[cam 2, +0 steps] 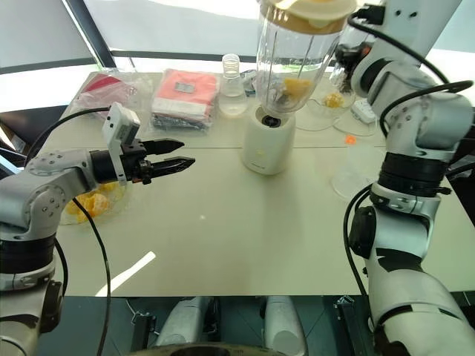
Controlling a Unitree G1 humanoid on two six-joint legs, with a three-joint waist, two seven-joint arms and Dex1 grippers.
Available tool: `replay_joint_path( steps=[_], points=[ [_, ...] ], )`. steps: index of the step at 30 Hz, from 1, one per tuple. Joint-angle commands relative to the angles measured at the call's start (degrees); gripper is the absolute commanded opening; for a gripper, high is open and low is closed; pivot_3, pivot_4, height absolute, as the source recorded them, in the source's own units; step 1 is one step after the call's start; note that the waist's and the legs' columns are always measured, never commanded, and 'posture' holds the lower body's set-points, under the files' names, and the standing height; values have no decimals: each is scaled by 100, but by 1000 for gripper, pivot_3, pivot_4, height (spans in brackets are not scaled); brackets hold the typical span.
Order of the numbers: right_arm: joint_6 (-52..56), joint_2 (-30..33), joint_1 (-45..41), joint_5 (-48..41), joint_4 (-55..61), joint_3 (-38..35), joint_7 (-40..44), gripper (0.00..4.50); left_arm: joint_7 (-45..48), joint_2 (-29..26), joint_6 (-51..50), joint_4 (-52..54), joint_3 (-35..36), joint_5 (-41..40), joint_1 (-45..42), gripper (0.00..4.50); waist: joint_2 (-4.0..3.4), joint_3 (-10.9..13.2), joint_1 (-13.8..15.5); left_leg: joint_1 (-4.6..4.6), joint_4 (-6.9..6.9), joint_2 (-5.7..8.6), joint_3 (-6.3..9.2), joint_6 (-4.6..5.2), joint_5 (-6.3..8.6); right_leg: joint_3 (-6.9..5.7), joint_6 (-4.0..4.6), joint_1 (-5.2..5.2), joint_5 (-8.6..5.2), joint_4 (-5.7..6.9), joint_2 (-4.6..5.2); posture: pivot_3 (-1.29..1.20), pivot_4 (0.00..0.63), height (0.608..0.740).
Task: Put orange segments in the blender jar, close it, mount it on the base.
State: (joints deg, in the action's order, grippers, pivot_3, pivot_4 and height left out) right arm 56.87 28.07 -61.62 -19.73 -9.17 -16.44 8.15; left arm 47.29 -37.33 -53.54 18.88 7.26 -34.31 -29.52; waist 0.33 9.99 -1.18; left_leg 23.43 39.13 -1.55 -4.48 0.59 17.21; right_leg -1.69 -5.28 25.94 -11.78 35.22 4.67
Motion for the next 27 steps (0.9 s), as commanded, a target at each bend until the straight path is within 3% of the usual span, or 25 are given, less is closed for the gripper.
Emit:
replay_joint_path(
  steps=[1, 15, 27],
  points=[
    [-453, 39, -137, 25, 17, -33, 114, 953, -177, 30, 62, 261, 66, -111, 53, 3016, 0, 1, 21, 2, 0, -1, 0, -1, 0, -1, 0, 0, 0, 0, 0, 0, 150, 740],
    [-1042, 329, 224, 463, -543, 449, 519, 953, -410, 116, 175, 251, -94, -178, 122, 3016, 2, 0, 36, -8, 4, 2, -2, -12, -7, -4, 0, -15, 1, 4, 1, 0, 150, 740],
    [-1833, 254, 44, 556, -1899, 552, 778, 953, -541, 225, 306, 253, -218, -142, 210, 3016, 6, -3, 33, -60, 8, 2, 1, -16, -9, -4, 1, -73, 0, -2, 2, 0, 150, 740]
  ],
)
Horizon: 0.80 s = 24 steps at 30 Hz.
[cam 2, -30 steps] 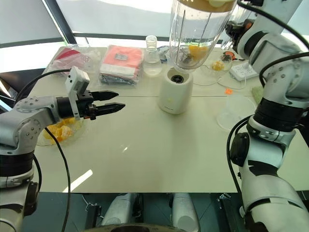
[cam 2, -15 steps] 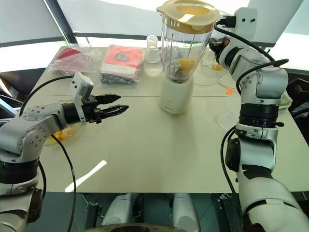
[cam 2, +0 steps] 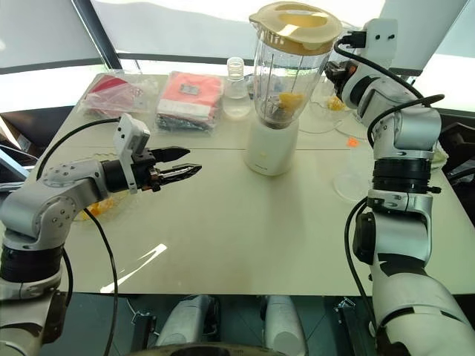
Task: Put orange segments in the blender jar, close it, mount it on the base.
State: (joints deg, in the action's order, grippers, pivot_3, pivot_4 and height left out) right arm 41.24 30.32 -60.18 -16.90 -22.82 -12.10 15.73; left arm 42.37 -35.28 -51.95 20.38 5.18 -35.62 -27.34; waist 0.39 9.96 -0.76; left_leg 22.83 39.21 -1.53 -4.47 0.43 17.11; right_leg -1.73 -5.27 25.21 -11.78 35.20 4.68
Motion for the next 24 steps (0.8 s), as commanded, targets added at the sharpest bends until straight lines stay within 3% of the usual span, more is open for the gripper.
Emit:
replay_joint_path(
  steps=[1, 8, 17, 24],
  points=[
    [-384, 32, -187, 323, -719, 153, 25, 953, -64, 28, 155, 93, -13, -3, -7, 3016, 0, 1, -6, -6, 0, 0, -1, 0, 0, 0, 1, -6, 0, -1, -1, 0, 150, 740],
    [-655, 114, -494, 426, -1363, 295, 283, 953, -132, 55, 193, 60, -66, 16, 9, 3016, 3, 0, 3, -10, 0, -1, 0, 0, 0, 3, 1, -10, 0, -1, 0, 0, 150, 740],
    [30, 8, -117, 375, -583, 258, 227, 953, -150, 62, 272, -62, -95, 5, 13, 3016, 3, 0, -6, -17, -1, -5, 2, 0, 0, 4, 1, -10, 0, 3, 0, 0, 150, 740],
    [702, -168, 198, 274, 476, 123, -180, 4459, -171, 79, 356, -117, -127, 35, 17, 3047, -3, 4, -19, -2, -3, -5, 2, 0, 0, 9, 0, 4, 0, 0, 2, 0, 150, 740]
  ],
)
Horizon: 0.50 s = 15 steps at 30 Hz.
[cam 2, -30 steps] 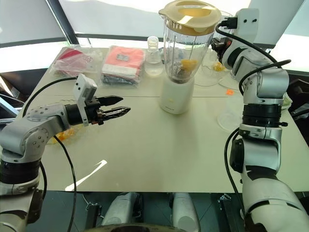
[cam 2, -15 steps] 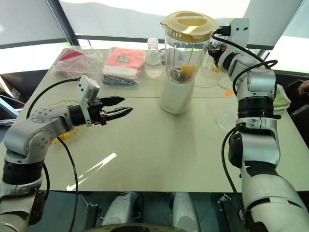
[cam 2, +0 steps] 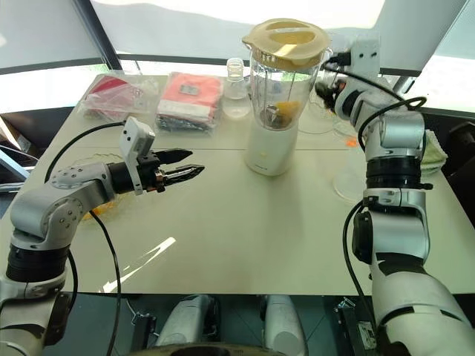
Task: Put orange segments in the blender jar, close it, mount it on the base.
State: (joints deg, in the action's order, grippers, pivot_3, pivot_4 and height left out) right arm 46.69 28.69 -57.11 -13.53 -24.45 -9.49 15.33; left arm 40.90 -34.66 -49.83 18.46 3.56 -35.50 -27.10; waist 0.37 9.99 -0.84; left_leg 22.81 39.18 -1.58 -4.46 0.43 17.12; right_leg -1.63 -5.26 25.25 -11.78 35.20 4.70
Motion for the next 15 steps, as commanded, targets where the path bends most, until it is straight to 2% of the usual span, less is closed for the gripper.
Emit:
replay_joint_path(
  steps=[1, 6, 9, 15],
  points=[
    [232, -37, -73, -66, 761, -158, -196, 4459, -27, 20, 165, 68, 24, 33, -5, 3047, -3, 2, -21, 7, 0, 0, -1, 0, 0, 3, 0, 11, 0, 2, 0, 0, 150, 740],
    [665, -143, 233, -114, 1489, -354, -530, 4459, -34, 108, 368, 25, 82, 30, -12, 3047, -3, 2, -8, 12, -4, -3, 0, 0, 0, -7, 0, 16, 0, 4, -5, 0, 150, 740],
    [1030, -142, 561, -112, 2140, -414, -660, 4459, -11, 211, 189, -65, 290, -304, -122, 3047, -2, 1, 16, 17, -3, -3, 0, 0, 0, -8, 0, 15, 0, 2, -4, 0, 150, 740],
    [2360, -31, 1497, -385, 4272, -763, -739, 4459, -150, 228, 142, -55, 358, -356, -73, 3047, -2, 1, 13, 26, -1, -1, 5, 0, 0, -8, -1, 20, 0, -3, -2, 0, 150, 740]
  ],
)
